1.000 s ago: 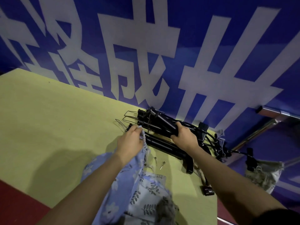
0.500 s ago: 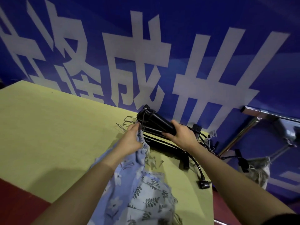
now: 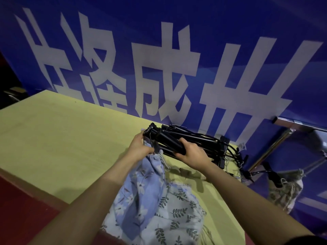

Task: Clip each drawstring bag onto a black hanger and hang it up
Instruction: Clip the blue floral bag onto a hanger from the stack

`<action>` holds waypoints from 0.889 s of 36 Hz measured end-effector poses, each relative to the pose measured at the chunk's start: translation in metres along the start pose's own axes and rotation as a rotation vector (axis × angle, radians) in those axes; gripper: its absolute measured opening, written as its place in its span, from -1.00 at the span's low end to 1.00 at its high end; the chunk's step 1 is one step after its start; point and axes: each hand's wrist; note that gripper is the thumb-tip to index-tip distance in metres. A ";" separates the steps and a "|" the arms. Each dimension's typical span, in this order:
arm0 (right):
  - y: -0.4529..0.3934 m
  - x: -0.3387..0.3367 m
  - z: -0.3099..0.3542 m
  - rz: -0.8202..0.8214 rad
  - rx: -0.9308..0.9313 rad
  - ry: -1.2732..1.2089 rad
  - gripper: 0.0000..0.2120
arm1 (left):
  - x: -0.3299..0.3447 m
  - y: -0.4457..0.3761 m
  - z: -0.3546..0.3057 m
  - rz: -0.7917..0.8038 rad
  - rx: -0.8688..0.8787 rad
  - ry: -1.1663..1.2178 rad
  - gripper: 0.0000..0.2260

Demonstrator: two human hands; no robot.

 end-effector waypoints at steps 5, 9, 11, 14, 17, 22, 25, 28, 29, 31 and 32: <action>0.003 0.001 0.000 0.052 -0.044 0.112 -0.67 | -0.016 0.002 -0.002 -0.012 0.124 -0.173 -0.27; 0.004 0.002 0.004 0.062 -0.112 0.235 -0.62 | -0.020 0.006 -0.001 0.048 0.294 -0.451 -0.33; 0.002 0.002 0.006 0.053 -0.159 0.302 -0.61 | -0.021 0.006 0.003 0.041 0.326 -0.589 -0.33; 0.002 0.000 0.007 0.040 -0.208 0.376 -0.65 | -0.023 0.009 0.003 -0.007 0.321 -0.736 -0.30; 0.001 -0.004 0.008 0.042 -0.271 0.469 -0.66 | -0.020 0.012 -0.002 -0.025 0.358 -0.747 -0.30; 0.000 -0.005 0.013 -0.020 -0.372 0.591 -0.71 | -0.007 0.021 -0.015 0.156 0.464 -0.769 -0.29; -0.003 -0.010 0.020 -0.086 -0.470 0.655 -0.73 | 0.008 0.026 -0.017 0.198 0.515 -0.843 -0.39; -0.005 -0.019 0.027 -0.184 -0.559 0.736 -0.78 | 0.020 0.027 -0.020 0.153 0.598 -0.970 -0.51; -0.006 -0.022 0.029 -0.227 -0.584 0.758 -0.79 | 0.022 0.026 -0.021 0.116 0.622 -1.006 -0.58; -0.008 -0.025 0.028 -0.320 -0.640 0.760 -0.78 | 0.026 0.025 -0.023 0.034 0.625 -1.022 -0.69; -0.009 -0.026 0.026 -0.381 -0.673 0.763 -0.79 | 0.028 0.025 -0.024 0.002 0.616 -1.013 -0.72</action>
Point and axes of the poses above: each hand's wrist, its own y-axis away from the middle knuckle, its own x-axis out of the palm, z = x × y, and after that the axes turned 9 degrees about -z, right-handed
